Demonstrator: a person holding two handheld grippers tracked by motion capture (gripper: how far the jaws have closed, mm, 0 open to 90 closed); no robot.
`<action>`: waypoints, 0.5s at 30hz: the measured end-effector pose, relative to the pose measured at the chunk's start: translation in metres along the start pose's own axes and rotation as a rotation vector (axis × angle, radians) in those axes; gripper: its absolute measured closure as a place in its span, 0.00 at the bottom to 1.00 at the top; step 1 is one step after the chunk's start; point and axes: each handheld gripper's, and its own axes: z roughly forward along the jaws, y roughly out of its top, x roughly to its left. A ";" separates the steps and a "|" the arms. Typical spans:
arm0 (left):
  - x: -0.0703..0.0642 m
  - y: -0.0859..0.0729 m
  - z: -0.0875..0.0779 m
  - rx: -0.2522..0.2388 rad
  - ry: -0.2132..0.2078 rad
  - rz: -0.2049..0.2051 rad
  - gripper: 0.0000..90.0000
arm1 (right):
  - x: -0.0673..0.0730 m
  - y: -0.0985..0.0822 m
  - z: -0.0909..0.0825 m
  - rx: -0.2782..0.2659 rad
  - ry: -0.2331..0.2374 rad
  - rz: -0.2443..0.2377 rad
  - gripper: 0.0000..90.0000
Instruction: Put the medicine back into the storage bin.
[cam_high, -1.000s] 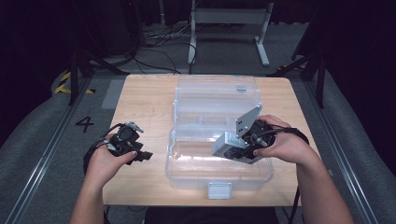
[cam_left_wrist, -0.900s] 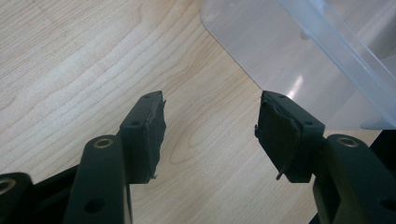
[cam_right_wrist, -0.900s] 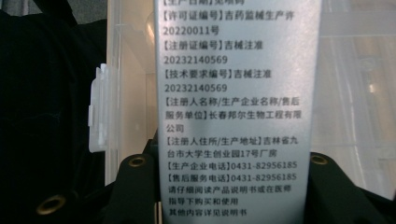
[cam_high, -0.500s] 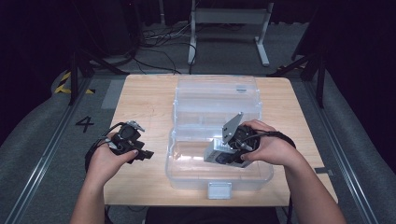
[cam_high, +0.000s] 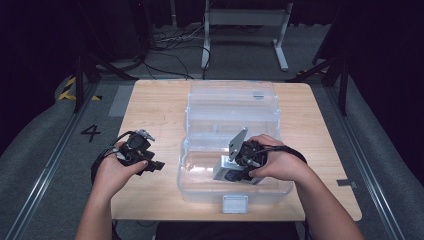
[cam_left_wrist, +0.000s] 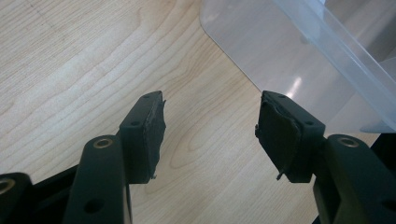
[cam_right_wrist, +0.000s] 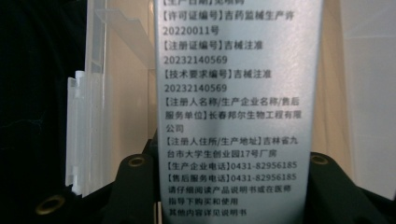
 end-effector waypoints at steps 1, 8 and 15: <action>0.000 0.000 0.000 -0.003 0.001 0.003 0.46 | 0.001 0.001 0.001 0.005 -0.002 0.004 0.63; 0.001 0.000 0.000 -0.002 0.000 0.002 0.46 | 0.005 0.003 0.014 0.028 0.003 -0.019 0.63; 0.001 0.000 0.000 -0.003 -0.002 0.001 0.46 | 0.007 0.007 0.025 0.062 0.014 -0.033 0.63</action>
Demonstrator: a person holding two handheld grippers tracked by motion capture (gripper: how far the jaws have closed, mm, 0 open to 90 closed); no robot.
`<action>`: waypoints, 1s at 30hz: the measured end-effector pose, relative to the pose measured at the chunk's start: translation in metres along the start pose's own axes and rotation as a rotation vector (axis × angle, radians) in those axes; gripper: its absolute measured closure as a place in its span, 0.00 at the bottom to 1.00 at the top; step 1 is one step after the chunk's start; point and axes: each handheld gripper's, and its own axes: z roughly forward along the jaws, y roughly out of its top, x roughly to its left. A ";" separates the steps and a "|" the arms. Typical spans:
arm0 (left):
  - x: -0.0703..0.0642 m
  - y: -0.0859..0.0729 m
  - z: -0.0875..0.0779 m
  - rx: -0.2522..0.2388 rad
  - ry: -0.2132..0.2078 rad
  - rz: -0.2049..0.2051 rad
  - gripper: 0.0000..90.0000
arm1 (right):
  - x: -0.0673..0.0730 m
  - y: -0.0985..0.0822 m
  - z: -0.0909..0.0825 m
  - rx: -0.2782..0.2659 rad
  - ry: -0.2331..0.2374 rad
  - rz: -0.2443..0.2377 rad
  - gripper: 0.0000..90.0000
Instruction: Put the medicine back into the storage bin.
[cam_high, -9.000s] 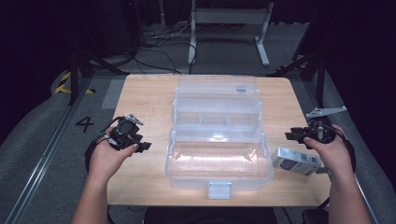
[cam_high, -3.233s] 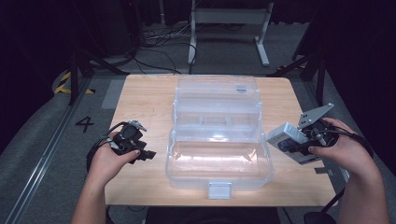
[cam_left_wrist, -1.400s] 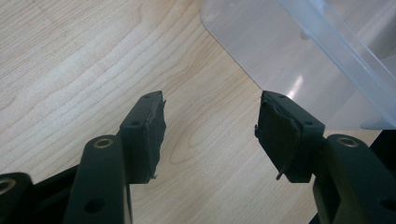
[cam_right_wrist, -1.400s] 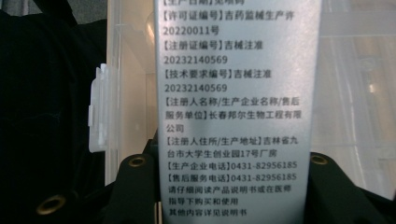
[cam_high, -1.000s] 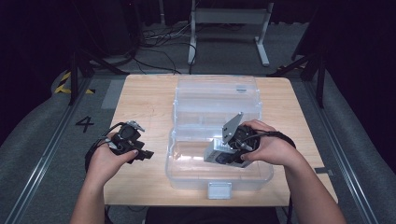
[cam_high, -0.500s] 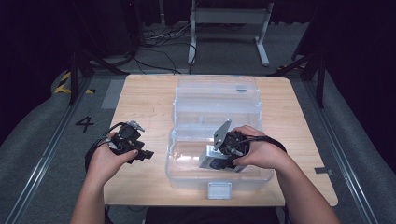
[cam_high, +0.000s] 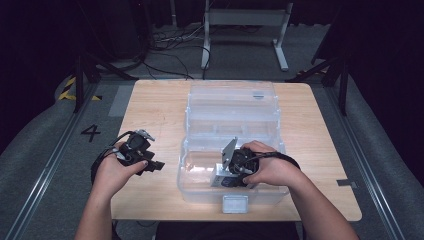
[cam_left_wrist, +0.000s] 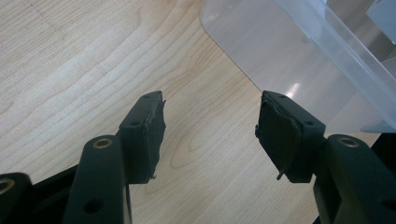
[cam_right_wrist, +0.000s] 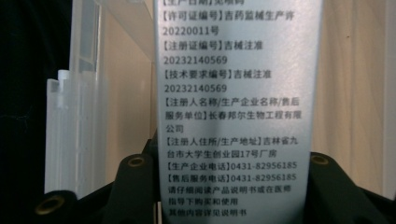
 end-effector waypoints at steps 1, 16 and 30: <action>0.000 0.000 0.000 0.001 0.000 -0.001 0.46 | 0.000 0.001 0.002 0.001 0.006 0.001 0.63; 0.000 0.000 0.000 0.001 -0.001 -0.002 0.46 | 0.000 0.003 0.023 0.051 0.015 0.009 0.63; 0.000 0.000 0.000 0.003 -0.001 -0.003 0.46 | 0.000 0.005 0.032 0.081 0.011 0.032 0.63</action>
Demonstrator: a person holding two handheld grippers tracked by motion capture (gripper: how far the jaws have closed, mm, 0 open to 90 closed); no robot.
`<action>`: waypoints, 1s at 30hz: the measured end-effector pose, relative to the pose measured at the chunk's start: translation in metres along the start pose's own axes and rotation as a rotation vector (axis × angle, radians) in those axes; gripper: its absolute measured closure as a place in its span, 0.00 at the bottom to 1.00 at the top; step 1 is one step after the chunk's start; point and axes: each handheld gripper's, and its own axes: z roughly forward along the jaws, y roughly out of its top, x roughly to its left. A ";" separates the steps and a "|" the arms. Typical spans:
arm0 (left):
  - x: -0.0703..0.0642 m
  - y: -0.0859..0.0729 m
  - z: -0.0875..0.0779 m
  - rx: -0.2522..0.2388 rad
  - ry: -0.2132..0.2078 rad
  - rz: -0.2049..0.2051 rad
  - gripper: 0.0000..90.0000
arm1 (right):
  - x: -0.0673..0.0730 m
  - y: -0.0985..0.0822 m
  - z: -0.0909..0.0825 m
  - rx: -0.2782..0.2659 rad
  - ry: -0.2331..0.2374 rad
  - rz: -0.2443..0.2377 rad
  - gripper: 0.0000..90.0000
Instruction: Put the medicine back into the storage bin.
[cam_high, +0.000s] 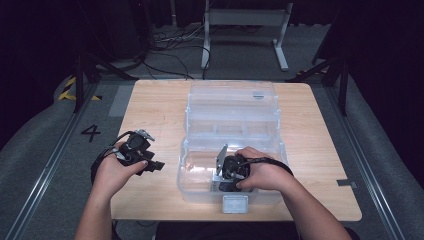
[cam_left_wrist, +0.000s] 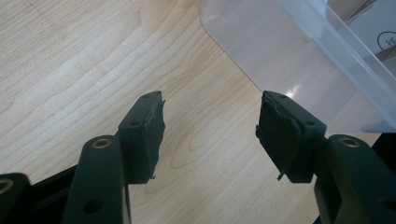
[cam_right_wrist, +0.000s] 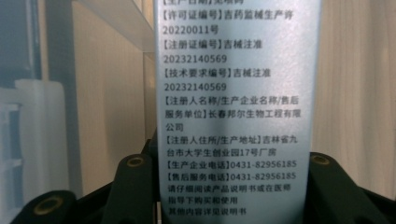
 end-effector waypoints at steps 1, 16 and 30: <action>0.000 0.000 0.000 0.000 0.000 -0.001 0.46 | 0.000 0.000 0.000 0.008 0.000 -0.006 0.63; 0.001 0.000 0.000 0.000 -0.001 0.003 0.46 | 0.000 0.000 -0.002 -0.017 0.025 0.009 0.55; 0.002 0.004 0.003 0.013 -0.001 0.005 0.45 | 0.001 -0.016 -0.034 -0.089 -0.009 0.042 0.51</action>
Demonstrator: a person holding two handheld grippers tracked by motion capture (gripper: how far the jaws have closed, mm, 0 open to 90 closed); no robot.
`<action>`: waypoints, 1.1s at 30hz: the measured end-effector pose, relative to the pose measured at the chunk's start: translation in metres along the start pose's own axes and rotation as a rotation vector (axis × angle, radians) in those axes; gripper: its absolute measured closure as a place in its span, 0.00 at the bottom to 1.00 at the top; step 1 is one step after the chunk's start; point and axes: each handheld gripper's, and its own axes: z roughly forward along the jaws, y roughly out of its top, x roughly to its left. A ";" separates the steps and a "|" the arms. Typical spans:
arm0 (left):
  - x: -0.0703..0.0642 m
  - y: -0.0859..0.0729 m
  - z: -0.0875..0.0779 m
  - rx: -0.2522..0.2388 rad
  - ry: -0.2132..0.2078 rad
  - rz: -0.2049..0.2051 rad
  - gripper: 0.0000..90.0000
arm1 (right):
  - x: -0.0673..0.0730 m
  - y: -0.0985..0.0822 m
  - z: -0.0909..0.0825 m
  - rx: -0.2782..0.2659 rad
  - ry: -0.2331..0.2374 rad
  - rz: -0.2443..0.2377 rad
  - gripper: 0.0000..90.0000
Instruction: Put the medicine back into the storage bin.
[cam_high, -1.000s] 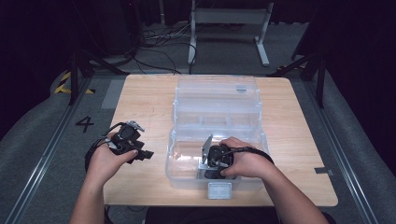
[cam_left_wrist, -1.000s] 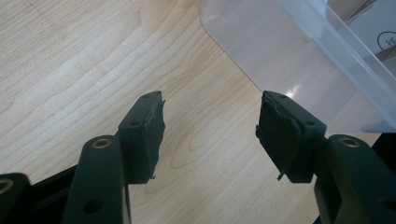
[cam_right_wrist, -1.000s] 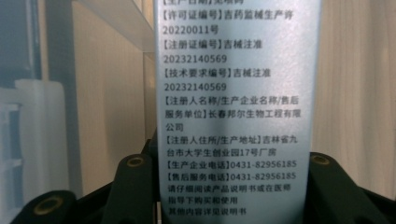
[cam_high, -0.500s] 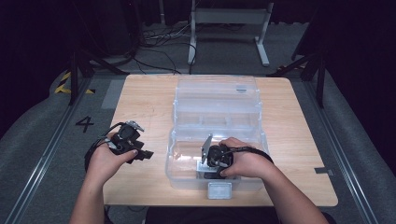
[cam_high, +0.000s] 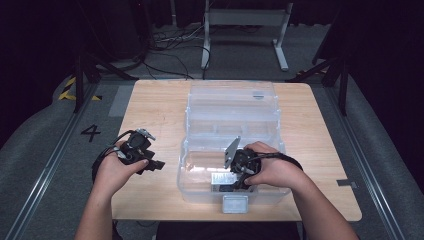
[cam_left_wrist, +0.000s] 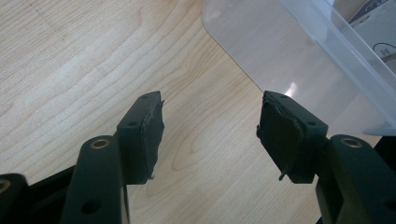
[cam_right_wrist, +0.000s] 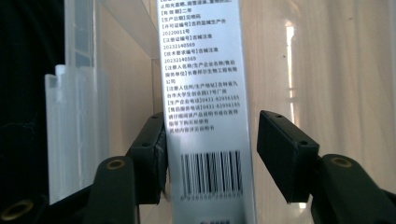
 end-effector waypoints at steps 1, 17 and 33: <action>0.000 0.001 0.000 0.000 -0.001 0.001 0.45 | 0.000 -0.002 -0.003 -0.008 -0.005 0.004 0.50; 0.001 0.014 0.007 0.012 -0.019 0.023 0.45 | 0.011 -0.032 -0.050 -0.081 -0.070 0.051 0.51; 0.001 0.021 0.011 0.016 -0.031 0.036 0.45 | 0.020 -0.085 -0.078 -0.142 -0.107 0.186 0.51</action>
